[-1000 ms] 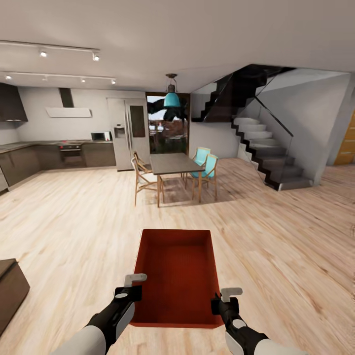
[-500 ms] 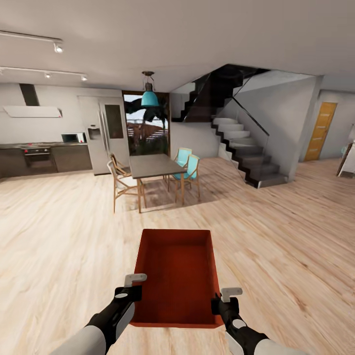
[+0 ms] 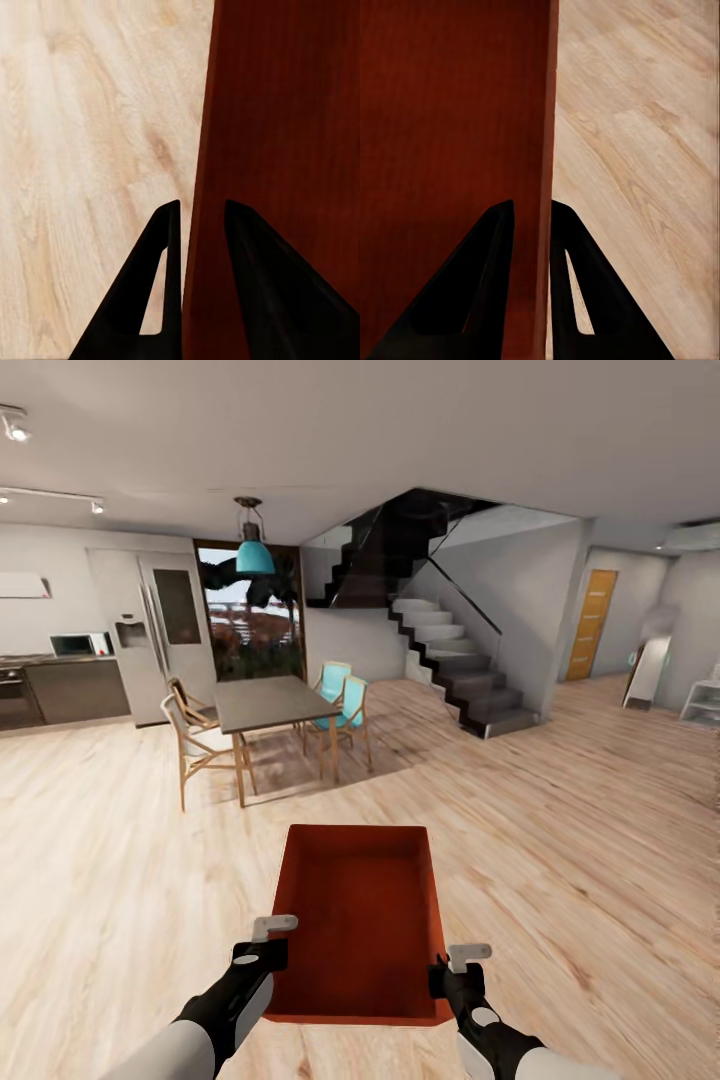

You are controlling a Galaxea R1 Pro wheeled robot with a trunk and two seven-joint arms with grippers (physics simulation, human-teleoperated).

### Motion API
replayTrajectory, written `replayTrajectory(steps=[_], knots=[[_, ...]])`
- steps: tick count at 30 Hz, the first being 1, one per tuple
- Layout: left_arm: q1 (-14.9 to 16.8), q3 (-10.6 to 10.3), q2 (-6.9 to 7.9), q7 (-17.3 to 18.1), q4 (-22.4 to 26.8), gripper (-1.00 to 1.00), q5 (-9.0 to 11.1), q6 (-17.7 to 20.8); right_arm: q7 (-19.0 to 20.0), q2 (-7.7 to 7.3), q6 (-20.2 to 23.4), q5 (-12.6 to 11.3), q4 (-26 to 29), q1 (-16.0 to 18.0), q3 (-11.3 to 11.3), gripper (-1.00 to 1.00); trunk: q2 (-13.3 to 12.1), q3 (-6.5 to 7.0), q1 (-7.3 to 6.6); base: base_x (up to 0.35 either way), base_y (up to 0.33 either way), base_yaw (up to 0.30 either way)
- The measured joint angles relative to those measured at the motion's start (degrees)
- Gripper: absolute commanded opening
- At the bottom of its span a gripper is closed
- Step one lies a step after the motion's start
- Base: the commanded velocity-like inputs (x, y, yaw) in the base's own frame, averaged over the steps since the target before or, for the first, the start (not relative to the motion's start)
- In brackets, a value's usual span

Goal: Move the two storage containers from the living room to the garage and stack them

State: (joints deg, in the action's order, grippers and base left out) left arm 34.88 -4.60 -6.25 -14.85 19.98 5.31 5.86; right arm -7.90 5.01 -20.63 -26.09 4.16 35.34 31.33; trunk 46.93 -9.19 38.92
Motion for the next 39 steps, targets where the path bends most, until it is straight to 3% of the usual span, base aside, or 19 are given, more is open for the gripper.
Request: replayTrajectory(steps=[39], knots=[[0.0,0.08,0.06,0.19,-0.01,-1.0,-0.09,0.0,0.04,0.01,0.01,-0.02,-0.01,0.0,-0.01,-1.0,0.0,0.0,0.0,0.321,0.0,-0.243]])
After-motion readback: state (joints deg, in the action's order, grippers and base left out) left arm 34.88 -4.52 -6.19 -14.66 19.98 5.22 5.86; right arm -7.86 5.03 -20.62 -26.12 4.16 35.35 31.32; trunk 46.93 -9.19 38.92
